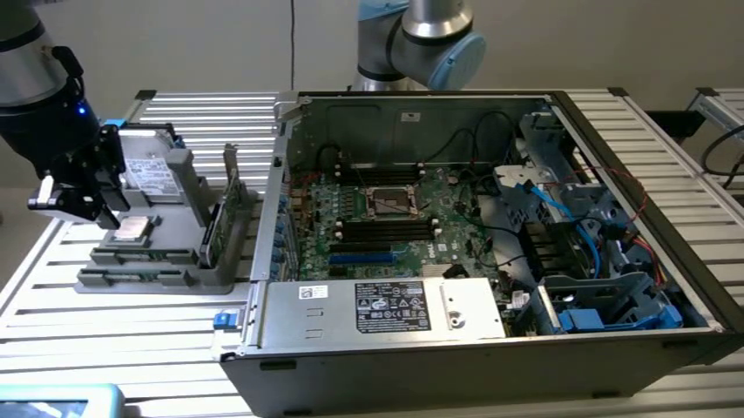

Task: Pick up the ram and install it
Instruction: 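Pick up the ram and move it above insertion slot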

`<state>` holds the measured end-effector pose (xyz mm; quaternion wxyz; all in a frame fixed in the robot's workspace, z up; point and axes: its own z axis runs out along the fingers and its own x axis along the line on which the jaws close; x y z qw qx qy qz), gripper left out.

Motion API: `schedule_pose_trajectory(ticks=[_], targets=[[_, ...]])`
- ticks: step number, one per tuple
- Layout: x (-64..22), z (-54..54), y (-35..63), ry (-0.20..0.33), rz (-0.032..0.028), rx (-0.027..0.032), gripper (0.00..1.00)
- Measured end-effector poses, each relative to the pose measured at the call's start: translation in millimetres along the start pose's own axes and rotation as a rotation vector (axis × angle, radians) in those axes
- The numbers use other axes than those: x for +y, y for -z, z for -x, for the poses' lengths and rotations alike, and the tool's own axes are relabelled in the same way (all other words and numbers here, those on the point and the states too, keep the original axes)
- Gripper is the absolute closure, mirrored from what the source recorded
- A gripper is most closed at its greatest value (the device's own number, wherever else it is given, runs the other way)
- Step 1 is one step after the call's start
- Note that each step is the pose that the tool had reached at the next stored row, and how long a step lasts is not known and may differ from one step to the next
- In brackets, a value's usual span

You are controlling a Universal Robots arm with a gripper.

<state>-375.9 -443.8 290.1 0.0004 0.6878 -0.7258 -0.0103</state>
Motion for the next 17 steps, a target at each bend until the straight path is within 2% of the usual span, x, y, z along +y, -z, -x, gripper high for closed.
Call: schedule_pose_trajectory(ticks=[11, 17], targets=[[-0.6, -5.2, -18.8, 0.000, -0.0001, 0.0010, 0.64], [-1.1, -11.7, -25.2, -0.003, -0.0008, 0.0086, 0.64]])
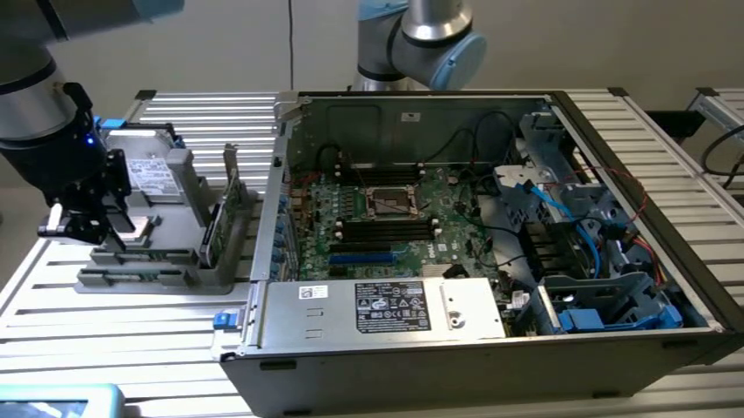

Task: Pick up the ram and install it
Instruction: 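Pick up the ram and move it above insertion slot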

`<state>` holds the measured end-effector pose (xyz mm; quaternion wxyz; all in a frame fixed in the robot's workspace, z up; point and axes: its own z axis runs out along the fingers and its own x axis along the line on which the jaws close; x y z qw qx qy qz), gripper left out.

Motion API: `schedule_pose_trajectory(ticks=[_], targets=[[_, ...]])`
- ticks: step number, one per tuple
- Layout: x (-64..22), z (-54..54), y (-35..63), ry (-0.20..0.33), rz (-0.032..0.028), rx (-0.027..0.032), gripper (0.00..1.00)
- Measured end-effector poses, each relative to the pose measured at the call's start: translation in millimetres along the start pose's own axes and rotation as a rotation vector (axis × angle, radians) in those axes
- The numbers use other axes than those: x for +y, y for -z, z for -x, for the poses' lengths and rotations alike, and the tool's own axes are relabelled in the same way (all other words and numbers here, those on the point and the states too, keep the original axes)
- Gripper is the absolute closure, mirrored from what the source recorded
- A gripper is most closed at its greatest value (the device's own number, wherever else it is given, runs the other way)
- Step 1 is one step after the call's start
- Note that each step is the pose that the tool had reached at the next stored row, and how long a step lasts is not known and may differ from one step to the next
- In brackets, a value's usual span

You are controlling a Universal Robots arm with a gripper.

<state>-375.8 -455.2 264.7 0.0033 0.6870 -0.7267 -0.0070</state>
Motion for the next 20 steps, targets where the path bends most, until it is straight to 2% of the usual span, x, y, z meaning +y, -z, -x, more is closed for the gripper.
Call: schedule_pose_trajectory(ticks=[3, 8, 20], targets=[[-0.1, -2.0, -3.7, -0.003, -0.0005, 0.0026, 0.64], [-0.5, -2.9, -8.9, -0.016, -0.0044, 0.0032, 0.64], [-4.6, -3.4, -29.1, -0.020, -0.0049, 0.0047, 0.64]])
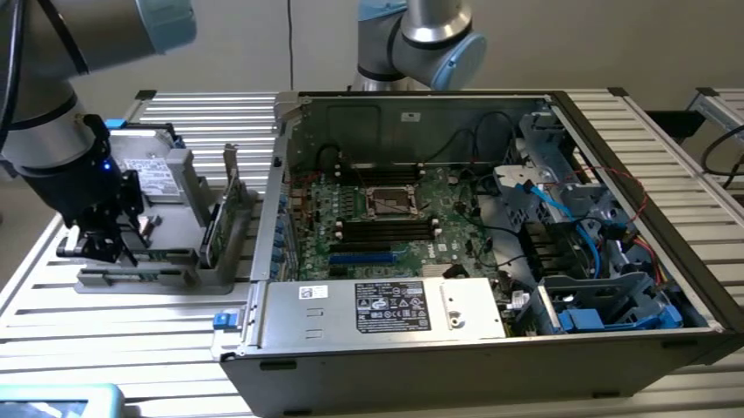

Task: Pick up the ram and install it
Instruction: 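Pick up the ram and move it above insertion slot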

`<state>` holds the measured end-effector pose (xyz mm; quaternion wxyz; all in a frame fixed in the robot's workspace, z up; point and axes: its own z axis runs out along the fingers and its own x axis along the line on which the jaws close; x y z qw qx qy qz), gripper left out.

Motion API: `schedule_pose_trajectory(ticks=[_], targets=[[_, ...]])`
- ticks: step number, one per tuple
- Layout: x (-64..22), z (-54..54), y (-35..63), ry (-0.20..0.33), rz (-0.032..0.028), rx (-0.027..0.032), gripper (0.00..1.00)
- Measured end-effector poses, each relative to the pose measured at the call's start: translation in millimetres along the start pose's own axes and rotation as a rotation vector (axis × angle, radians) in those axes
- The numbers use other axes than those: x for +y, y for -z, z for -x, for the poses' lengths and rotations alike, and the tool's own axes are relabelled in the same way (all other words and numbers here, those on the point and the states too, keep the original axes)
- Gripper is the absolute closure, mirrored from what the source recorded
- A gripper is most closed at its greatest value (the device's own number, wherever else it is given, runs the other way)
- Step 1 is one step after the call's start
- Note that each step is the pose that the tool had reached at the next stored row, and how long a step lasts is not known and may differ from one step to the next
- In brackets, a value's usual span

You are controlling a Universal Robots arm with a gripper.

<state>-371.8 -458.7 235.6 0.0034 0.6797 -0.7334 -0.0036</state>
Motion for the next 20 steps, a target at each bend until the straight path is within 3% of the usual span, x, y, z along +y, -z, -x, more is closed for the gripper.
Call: schedule_pose_trajectory(ticks=[20], targets=[[-0.4, -1.6, -30.6, 0.005, 0.0001, 0.0001, 0.64]])
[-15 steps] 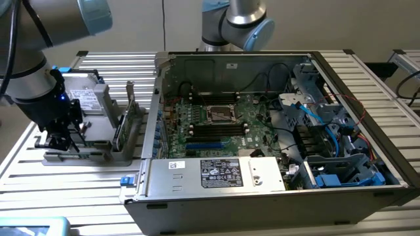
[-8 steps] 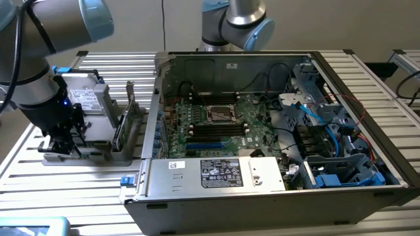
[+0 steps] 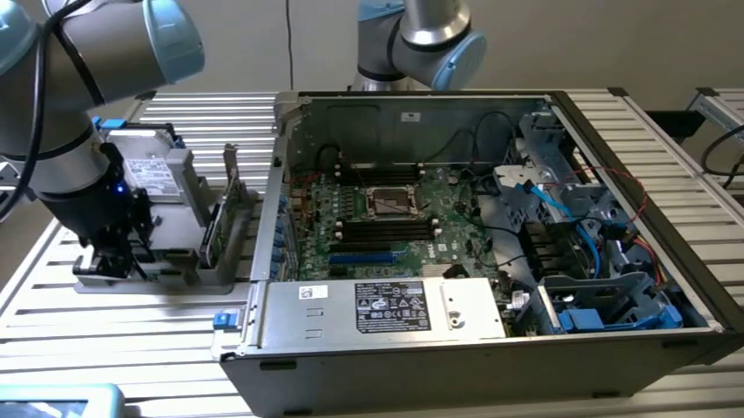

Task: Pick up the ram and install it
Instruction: 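Pick up the ram and move it above insertion slot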

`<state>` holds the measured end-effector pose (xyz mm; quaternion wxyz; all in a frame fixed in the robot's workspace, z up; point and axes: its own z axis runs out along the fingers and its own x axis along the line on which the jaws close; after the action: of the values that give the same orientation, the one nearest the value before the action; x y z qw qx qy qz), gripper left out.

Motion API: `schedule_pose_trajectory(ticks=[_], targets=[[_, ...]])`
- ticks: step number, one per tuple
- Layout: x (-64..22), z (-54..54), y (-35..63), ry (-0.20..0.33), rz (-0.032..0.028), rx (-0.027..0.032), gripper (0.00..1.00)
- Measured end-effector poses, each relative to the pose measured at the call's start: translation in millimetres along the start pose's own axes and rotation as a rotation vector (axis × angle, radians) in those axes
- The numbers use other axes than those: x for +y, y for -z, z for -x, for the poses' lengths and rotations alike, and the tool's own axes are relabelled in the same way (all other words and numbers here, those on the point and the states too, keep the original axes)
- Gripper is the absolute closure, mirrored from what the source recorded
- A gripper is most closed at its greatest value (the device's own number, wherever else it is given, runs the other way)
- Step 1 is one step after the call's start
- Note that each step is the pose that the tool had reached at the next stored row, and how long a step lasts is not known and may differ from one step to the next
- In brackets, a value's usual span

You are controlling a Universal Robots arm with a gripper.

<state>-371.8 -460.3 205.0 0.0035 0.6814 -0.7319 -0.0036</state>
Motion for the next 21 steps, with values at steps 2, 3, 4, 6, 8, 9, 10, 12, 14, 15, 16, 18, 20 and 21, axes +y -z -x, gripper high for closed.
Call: schedule_pose_trajectory(ticks=[2, 3, 4, 6, 8, 9, 10, 12, 14, 15, 16, 18, 20, 21], targets=[[0.0, 0.0, -1.6, 0.000, 0.0000, 0.0000, 0.64], [0.0, 0.0, -2.2, 0.000, 0.0000, 0.0001, 0.64], [-0.1, 0.0, -2.9, 0.000, -0.0001, 0.0000, 0.64], [-0.1, 0.0, -4.4, 0.000, -0.0001, -0.0001, 0.64], [-0.1, 0.0, -6.0, 0.000, 0.0000, 0.0000, 0.64], [-0.1, 0.0, -6.4, 0.000, 0.0000, 0.0001, 0.65], [0.0, 0.0, -6.4, 0.000, 0.0001, 0.0001, 0.72], [-0.1, -0.1, -6.4, 0.000, 0.0002, 0.0004, 0.78], [0.0, 0.0, -4.8, 0.000, -0.0003, -0.0003, 0.87], [0.1, 0.0, -0.9, 0.000, -0.0003, -0.0004, 0.87], [0.3, 0.0, 3.8, 0.000, 0.0000, -0.0001, 0.87], [0.6, -0.2, 12.7, 0.000, -0.0002, -0.0002, 0.87], [1.0, -0.7, 22.0, 0.000, -0.0001, -0.0001, 0.87], [1.1, -1.0, 26.6, 0.000, -0.0001, 0.0000, 0.87]])
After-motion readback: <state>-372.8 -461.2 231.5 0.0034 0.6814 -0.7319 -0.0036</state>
